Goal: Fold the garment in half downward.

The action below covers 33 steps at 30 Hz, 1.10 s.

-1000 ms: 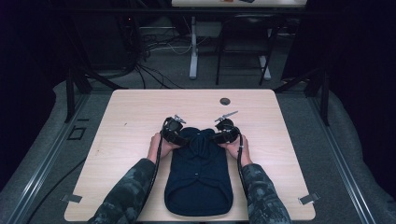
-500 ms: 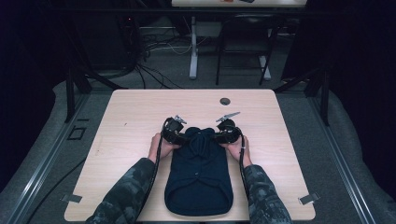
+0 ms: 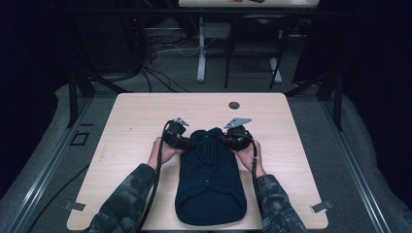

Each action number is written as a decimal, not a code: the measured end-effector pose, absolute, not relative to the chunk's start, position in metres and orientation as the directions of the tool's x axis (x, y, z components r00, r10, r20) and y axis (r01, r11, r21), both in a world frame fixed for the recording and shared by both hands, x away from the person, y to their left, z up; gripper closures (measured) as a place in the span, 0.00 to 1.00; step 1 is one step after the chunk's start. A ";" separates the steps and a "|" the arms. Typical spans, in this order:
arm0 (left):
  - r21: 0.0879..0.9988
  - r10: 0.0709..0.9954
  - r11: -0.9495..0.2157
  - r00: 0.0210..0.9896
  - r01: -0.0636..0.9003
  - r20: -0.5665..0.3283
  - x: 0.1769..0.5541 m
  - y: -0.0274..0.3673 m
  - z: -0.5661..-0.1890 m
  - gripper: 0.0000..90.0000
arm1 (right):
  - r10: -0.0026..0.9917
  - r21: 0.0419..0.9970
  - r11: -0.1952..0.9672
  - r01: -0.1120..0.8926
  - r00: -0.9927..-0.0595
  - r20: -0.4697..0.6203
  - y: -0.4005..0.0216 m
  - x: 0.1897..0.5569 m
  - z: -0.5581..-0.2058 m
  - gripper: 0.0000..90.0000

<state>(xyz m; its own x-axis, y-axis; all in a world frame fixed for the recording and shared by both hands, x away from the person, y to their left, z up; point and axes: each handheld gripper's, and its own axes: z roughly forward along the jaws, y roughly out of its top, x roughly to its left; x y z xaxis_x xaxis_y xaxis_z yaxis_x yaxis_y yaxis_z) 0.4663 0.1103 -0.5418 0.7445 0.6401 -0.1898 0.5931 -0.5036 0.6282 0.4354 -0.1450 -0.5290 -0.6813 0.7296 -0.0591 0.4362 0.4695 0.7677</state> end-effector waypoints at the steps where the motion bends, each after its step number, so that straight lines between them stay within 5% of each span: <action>1: 0.632 0.637 -0.500 0.746 0.593 -0.196 0.466 0.111 -0.541 0.74 | 0.725 0.776 0.470 0.420 -0.686 -0.068 -0.145 0.433 -0.526 0.86; 8: 0.651 0.613 -0.485 0.758 0.583 -0.223 0.463 0.114 -0.537 0.80 | 0.718 0.805 0.474 0.357 -0.686 -0.118 -0.143 0.423 -0.513 0.86; 33: 0.761 0.562 -0.582 0.818 0.285 0.123 0.431 0.095 -0.499 0.82 | 0.709 0.800 0.420 0.429 -0.705 0.006 -0.173 0.418 -0.500 0.80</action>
<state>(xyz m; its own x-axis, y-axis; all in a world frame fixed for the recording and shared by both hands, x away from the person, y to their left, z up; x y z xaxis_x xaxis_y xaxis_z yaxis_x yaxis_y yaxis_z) 0.4309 0.0955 -0.4992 0.8181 0.5618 0.1228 0.2854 -0.5820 0.7615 0.4185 -0.1730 -0.5004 -0.7047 0.7095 0.0060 0.4293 0.4196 0.7998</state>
